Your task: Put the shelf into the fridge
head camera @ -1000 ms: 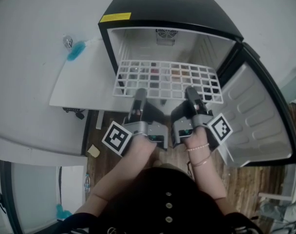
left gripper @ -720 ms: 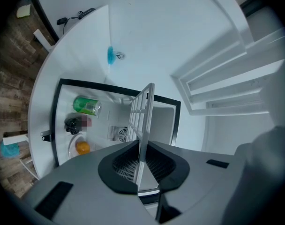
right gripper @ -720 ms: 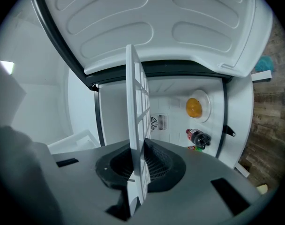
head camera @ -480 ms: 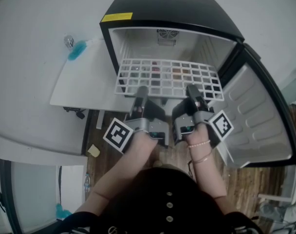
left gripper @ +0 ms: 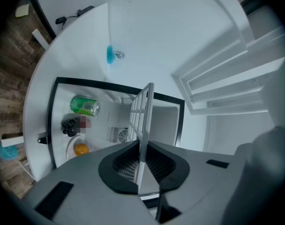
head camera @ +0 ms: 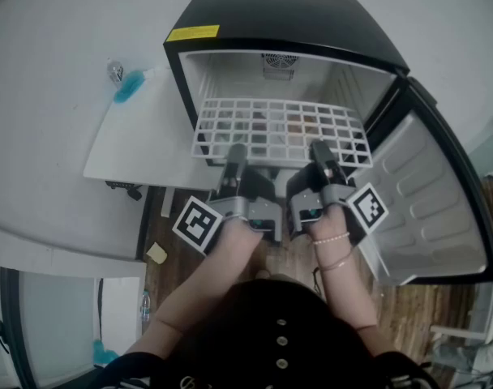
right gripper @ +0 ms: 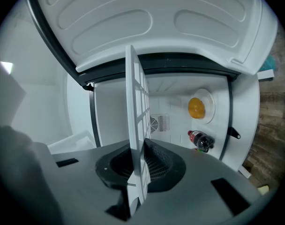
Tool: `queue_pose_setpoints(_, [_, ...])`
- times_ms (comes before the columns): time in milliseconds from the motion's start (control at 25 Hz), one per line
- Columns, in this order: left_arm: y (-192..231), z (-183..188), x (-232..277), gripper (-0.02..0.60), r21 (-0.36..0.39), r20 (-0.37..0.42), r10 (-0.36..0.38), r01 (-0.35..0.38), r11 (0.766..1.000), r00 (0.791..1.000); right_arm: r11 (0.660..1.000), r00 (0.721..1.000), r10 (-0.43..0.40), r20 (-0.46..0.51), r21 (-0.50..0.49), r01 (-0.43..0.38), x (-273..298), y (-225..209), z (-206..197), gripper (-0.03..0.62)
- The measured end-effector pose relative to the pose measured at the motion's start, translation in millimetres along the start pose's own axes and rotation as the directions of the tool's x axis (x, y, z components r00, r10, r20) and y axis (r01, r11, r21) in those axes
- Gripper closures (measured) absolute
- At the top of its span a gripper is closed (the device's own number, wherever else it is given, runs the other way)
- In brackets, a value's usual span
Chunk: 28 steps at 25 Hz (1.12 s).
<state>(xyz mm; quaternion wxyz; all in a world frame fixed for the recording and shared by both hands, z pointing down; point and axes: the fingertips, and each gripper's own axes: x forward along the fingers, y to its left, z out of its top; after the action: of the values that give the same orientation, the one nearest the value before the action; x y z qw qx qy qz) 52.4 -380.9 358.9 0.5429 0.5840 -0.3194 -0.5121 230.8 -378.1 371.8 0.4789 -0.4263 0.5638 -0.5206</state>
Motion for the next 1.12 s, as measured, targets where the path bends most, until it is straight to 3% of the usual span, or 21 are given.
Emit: queue_pose_setpoints(1120, [-3.9,4.4,0.0,0.549,0.026,0.034,-0.019,0.018,1.0,0.999,1.0,1.0,0.011,-0.021,-0.026,-0.011,0.2,8.8,-5.7,0.56])
